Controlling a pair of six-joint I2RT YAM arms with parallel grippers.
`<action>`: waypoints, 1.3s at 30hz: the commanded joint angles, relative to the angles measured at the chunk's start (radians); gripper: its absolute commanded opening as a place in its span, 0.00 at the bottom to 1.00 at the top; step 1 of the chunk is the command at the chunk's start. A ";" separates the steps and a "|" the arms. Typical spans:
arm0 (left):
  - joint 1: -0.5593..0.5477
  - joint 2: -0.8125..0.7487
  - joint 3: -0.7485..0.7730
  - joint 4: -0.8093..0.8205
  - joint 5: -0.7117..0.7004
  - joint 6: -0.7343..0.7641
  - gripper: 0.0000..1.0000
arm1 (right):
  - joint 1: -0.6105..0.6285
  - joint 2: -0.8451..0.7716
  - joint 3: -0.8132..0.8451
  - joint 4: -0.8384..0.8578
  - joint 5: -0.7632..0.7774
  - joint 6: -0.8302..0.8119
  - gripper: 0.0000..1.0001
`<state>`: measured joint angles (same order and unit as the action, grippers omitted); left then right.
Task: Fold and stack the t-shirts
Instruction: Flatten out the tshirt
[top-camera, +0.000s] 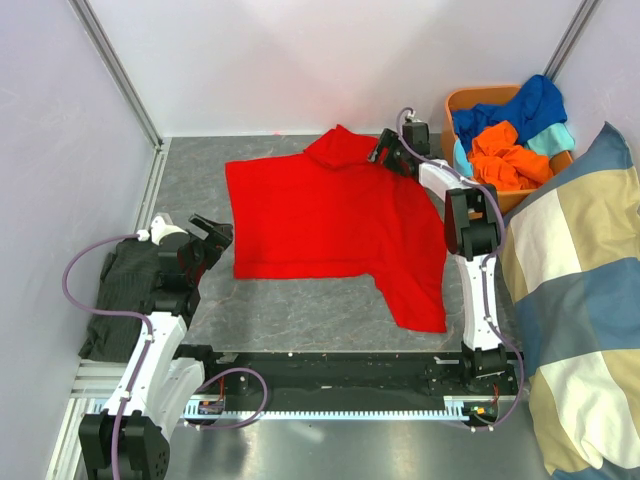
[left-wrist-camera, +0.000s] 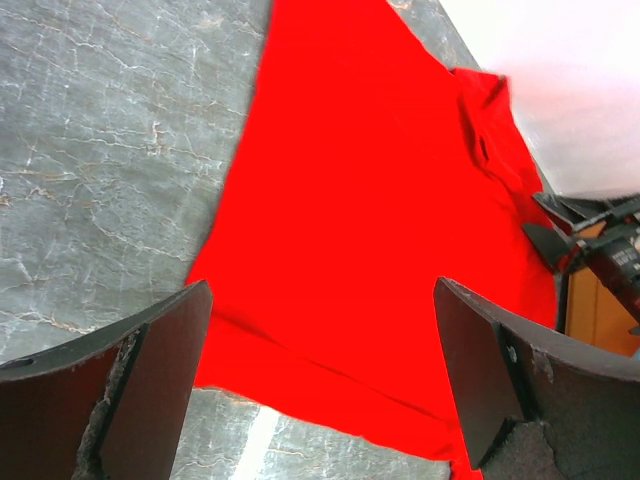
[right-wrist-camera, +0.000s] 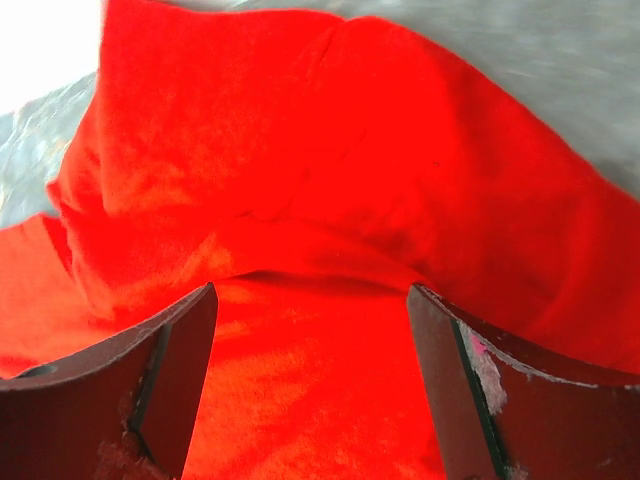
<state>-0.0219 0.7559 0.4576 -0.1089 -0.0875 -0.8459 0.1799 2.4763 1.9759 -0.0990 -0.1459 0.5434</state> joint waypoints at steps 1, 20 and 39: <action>-0.003 -0.006 0.010 0.003 -0.027 0.048 1.00 | -0.036 -0.031 -0.130 -0.067 0.140 0.047 0.86; -0.003 -0.035 -0.008 -0.018 -0.034 0.056 1.00 | -0.026 -0.304 -0.598 0.064 0.212 0.142 0.86; -0.003 0.071 0.064 0.038 -0.017 0.183 1.00 | -0.025 -0.549 -0.362 0.021 -0.017 -0.149 0.95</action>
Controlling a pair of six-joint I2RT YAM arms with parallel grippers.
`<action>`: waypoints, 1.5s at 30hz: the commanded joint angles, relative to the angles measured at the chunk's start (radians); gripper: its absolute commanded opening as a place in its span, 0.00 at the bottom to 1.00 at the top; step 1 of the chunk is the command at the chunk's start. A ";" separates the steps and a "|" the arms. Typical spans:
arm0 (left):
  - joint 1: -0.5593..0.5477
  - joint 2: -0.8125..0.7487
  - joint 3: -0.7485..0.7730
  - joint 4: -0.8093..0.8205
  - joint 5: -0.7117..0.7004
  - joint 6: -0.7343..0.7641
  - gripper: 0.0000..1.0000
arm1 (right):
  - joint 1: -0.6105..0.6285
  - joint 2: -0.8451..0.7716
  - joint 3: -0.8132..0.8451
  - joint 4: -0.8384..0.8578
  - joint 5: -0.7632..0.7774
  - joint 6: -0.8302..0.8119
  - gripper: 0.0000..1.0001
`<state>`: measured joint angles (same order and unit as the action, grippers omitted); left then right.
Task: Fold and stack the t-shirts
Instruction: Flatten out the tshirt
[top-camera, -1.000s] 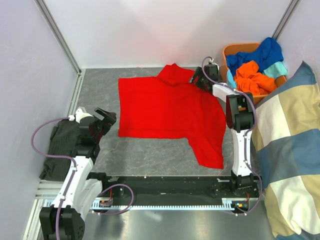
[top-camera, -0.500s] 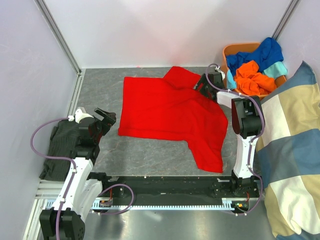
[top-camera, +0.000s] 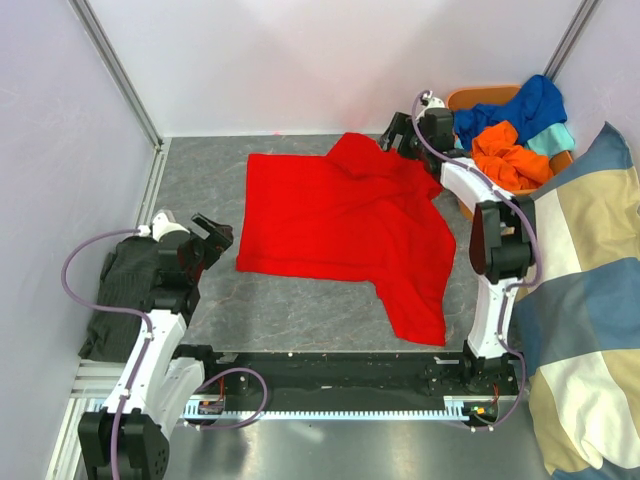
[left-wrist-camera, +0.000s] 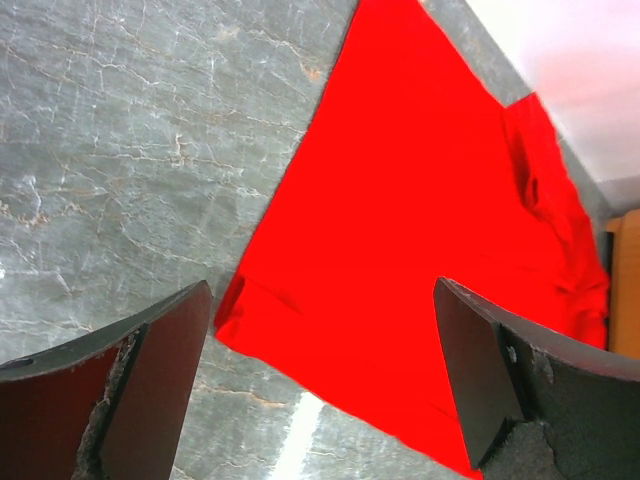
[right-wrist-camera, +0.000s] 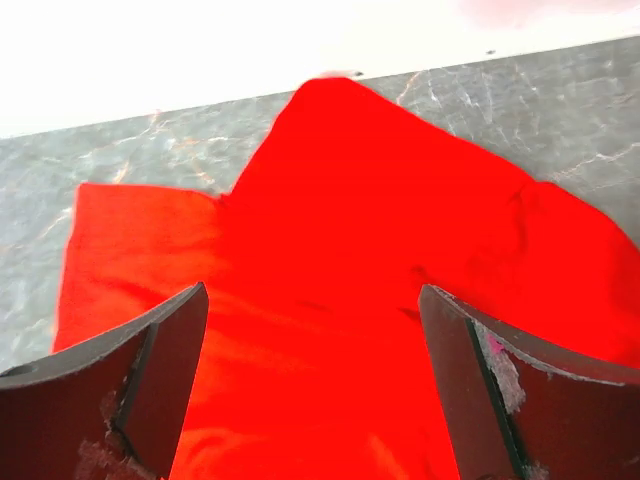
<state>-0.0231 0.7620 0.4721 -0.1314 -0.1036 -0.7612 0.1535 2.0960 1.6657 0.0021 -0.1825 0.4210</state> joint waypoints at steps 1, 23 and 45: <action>-0.001 0.089 0.056 0.067 0.033 0.106 1.00 | 0.003 -0.201 -0.090 -0.092 0.078 -0.015 0.94; -0.155 1.308 1.038 0.342 0.463 0.247 0.99 | 0.103 -0.743 -0.794 -0.174 0.130 0.019 0.94; -0.216 1.579 1.407 -0.053 0.163 0.428 1.00 | 0.103 -0.737 -0.877 -0.142 0.104 0.022 0.95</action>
<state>-0.2493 2.3089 1.8114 -0.1249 0.1226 -0.4000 0.2554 1.3788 0.8005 -0.1738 -0.0738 0.4477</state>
